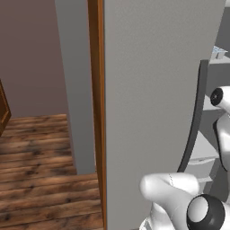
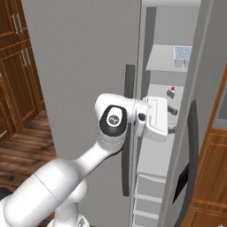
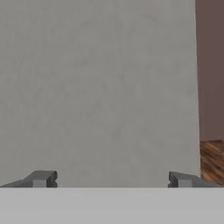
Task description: Open the freezer door, pick up the ice cube tray from the freezer, and place it on the dining counter.
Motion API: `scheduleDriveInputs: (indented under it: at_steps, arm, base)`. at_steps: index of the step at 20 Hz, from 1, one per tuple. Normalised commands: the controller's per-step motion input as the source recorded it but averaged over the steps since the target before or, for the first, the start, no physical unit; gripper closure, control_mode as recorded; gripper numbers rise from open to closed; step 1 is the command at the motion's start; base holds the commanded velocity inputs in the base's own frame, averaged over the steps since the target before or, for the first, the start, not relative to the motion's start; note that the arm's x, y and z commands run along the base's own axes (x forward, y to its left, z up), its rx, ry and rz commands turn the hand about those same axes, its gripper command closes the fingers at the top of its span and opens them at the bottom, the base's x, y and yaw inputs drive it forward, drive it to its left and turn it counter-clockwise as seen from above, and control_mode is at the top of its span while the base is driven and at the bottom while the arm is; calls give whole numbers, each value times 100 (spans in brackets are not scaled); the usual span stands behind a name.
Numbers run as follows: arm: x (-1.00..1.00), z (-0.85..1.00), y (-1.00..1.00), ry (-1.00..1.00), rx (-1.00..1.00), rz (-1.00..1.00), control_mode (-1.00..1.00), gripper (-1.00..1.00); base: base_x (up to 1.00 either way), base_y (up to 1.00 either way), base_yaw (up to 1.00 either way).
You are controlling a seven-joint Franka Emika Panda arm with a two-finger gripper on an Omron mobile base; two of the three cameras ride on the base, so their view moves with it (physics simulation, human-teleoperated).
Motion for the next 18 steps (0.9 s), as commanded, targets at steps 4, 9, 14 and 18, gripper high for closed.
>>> scheduleDriveInputs:
  at_steps: [4, 9, 14, 18]
  arm:
    - [0, 0, -50, 0, 0, 0, -100, -100]
    - [0, 0, -49, 0, 0, 0, -100, -100]
    - [0, 0, -54, 0, 0, 0, -100, -100]
    - [0, 0, -49, 0, 0, 0, -100, -100]
  base:
    - [0, 0, 0]
    - [0, 0, 0]
    - [0, 0, 0]
    - [0, 0, 0]
